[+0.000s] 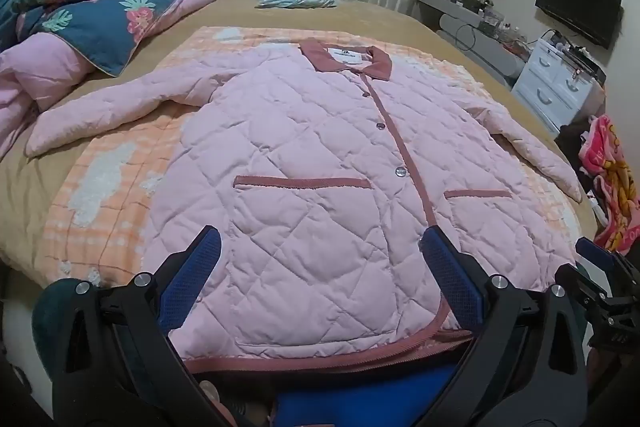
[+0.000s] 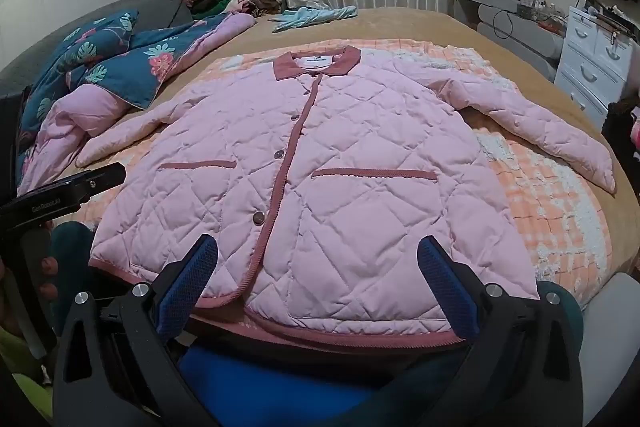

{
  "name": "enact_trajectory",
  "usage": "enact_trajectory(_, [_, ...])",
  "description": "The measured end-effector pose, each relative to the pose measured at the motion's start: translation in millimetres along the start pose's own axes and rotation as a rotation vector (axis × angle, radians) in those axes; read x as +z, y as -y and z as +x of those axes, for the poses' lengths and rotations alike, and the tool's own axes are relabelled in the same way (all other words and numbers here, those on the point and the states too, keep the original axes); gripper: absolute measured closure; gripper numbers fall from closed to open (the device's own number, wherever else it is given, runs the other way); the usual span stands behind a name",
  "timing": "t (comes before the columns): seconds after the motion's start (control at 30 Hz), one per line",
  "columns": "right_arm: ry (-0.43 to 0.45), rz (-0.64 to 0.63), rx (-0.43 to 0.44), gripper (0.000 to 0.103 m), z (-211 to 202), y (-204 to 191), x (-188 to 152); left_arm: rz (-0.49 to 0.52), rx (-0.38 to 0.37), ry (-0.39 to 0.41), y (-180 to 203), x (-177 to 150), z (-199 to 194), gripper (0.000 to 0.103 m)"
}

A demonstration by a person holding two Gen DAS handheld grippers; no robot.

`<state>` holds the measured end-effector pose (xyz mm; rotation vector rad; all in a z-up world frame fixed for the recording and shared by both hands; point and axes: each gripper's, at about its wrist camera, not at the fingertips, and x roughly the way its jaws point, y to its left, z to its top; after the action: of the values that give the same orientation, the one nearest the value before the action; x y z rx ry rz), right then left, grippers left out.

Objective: Fold large clothes

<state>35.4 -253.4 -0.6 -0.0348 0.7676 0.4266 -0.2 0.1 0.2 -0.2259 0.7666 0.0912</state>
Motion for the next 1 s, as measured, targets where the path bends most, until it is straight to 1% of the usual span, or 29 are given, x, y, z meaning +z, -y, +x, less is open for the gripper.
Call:
enact_trajectory(0.3, [-0.003,0.002,0.000,0.004,0,0,2,0.003,0.003,-0.002,0,1,0,0.009])
enact_trajectory(0.33, [-0.003,0.001,0.000,0.004,1,1,2,0.007,0.006,0.003,6,1,1,0.009])
enact_trajectory(0.73, [-0.003,-0.003,-0.001,0.004,3,-2,-1,0.014,0.001,0.009,14,8,-4,0.009])
enact_trajectory(0.8, [-0.002,-0.003,-0.003,0.004,4,-2,-2,0.021,-0.006,0.012,8,7,-7,0.009])
enact_trajectory(1.0, [-0.002,-0.007,0.001,0.004,1,-1,3,0.024,-0.004,0.014,9,7,-7,0.009])
